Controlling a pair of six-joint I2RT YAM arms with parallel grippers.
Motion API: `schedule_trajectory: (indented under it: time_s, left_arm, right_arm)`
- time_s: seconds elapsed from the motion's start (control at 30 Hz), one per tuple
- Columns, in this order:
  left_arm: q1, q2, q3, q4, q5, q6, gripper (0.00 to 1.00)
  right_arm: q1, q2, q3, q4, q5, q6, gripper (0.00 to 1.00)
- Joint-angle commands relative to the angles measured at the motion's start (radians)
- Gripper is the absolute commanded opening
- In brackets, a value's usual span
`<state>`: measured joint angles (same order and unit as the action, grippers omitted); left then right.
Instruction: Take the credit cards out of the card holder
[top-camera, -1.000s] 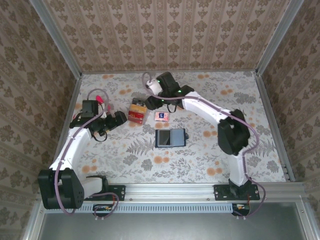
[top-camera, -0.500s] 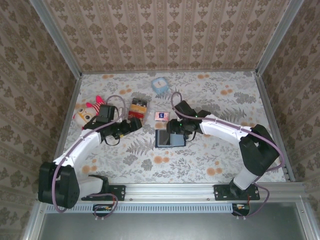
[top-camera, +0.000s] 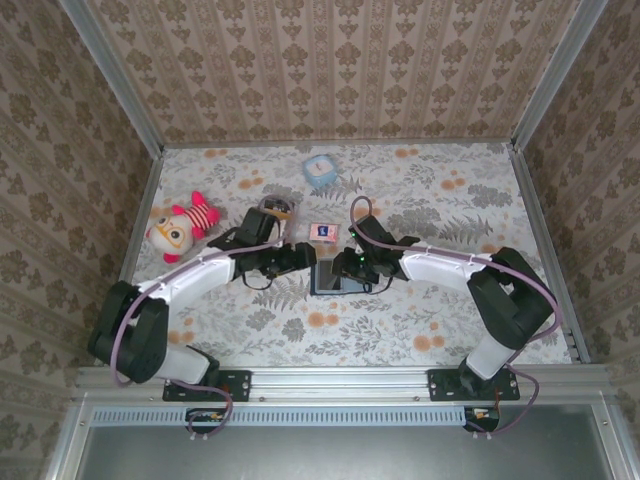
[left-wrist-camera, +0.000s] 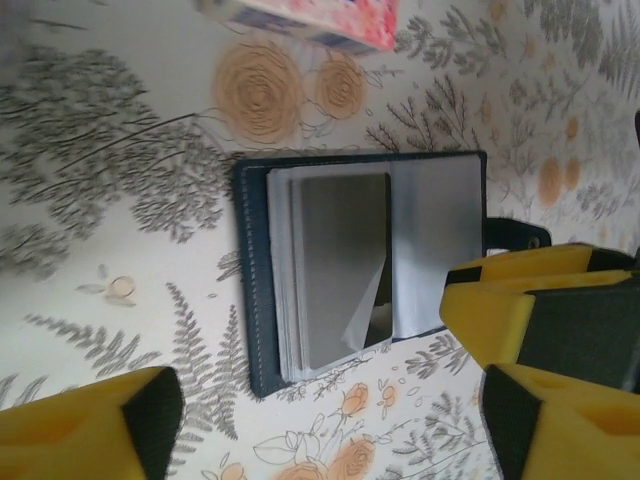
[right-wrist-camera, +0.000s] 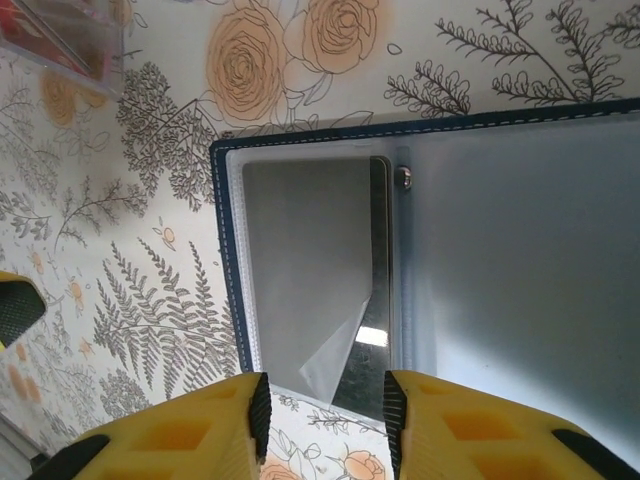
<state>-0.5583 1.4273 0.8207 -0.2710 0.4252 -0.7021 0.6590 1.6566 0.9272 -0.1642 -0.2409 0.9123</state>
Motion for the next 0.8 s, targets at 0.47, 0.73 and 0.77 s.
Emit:
schedule_trajectory:
  time_s: [0.47, 0.73, 0.77]
  left_arm:
    - [-0.088, 0.199, 0.067, 0.064, -0.045, -0.096, 0.29]
    - [-0.115, 0.230, 0.054, 0.075, -0.066, -0.113, 0.19]
    - [-0.117, 0.232, 0.051, 0.073, -0.071, -0.110, 0.18]
  right_arm:
    - [-0.006, 0.069, -0.027, 0.022, -0.039, 0.009, 0.25]
    - [-0.009, 0.078, -0.031, 0.049, -0.068, 0.003, 0.22]
    - [-0.009, 0.077, -0.033, 0.055, -0.072, 0.003, 0.22]
